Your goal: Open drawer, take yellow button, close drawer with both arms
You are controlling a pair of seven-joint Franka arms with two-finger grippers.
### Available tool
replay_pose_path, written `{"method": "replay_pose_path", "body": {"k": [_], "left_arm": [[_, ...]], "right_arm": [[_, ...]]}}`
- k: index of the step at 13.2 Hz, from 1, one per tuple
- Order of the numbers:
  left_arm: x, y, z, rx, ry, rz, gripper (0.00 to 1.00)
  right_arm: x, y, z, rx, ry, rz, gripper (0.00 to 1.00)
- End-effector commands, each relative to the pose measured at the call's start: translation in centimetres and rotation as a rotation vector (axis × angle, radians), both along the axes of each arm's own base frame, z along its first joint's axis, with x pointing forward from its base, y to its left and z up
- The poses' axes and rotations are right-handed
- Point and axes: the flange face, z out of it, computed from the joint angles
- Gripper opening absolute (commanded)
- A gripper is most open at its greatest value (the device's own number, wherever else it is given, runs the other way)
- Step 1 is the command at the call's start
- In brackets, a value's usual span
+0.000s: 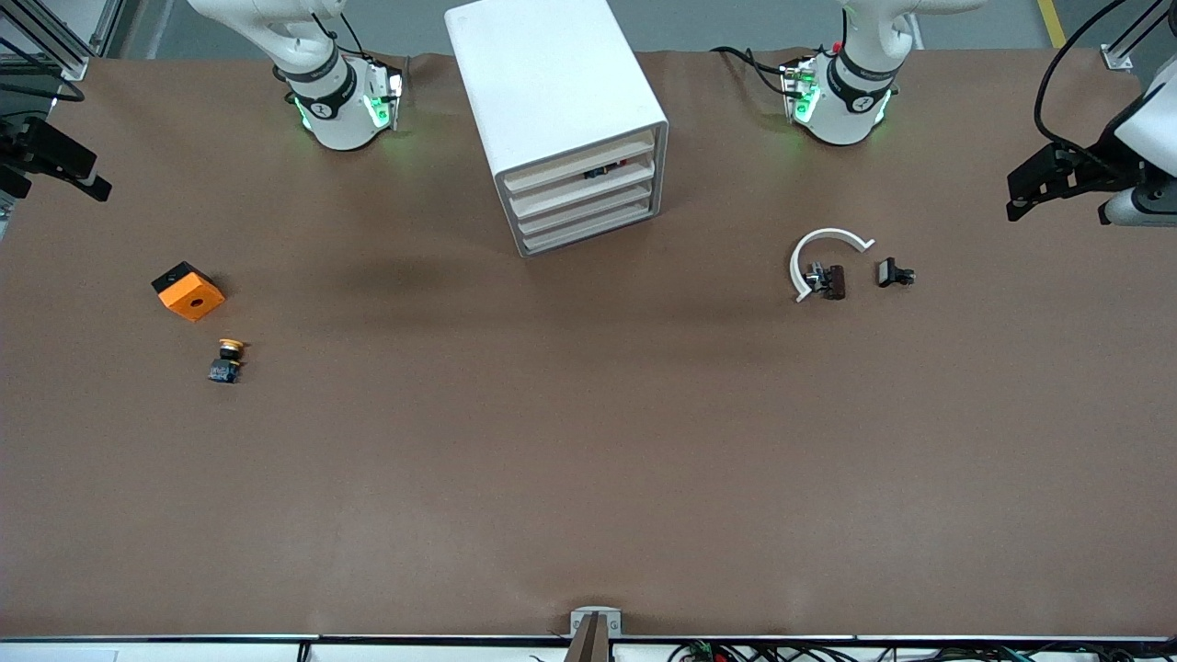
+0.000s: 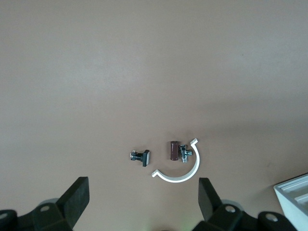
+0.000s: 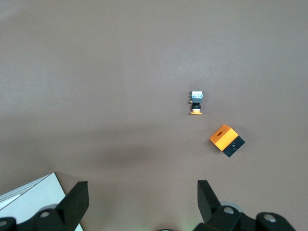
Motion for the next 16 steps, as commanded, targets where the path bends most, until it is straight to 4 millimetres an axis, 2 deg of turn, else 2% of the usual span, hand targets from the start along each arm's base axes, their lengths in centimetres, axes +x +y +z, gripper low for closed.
{"method": "replay_pose_path", "body": {"k": [1,16], "left_arm": [[0.74,1.17,-0.27,-0.057,0.001,0.027,1.00],[0.99,1.59,-0.52,-0.034,-0.003,0.037,1.00]], "right_arm": [[-0.77,0.11,0.31,-0.018,-0.010,0.010,1.00],[-0.75,0.04,0.32,-0.030,-0.010,0.011,1.00]]}}
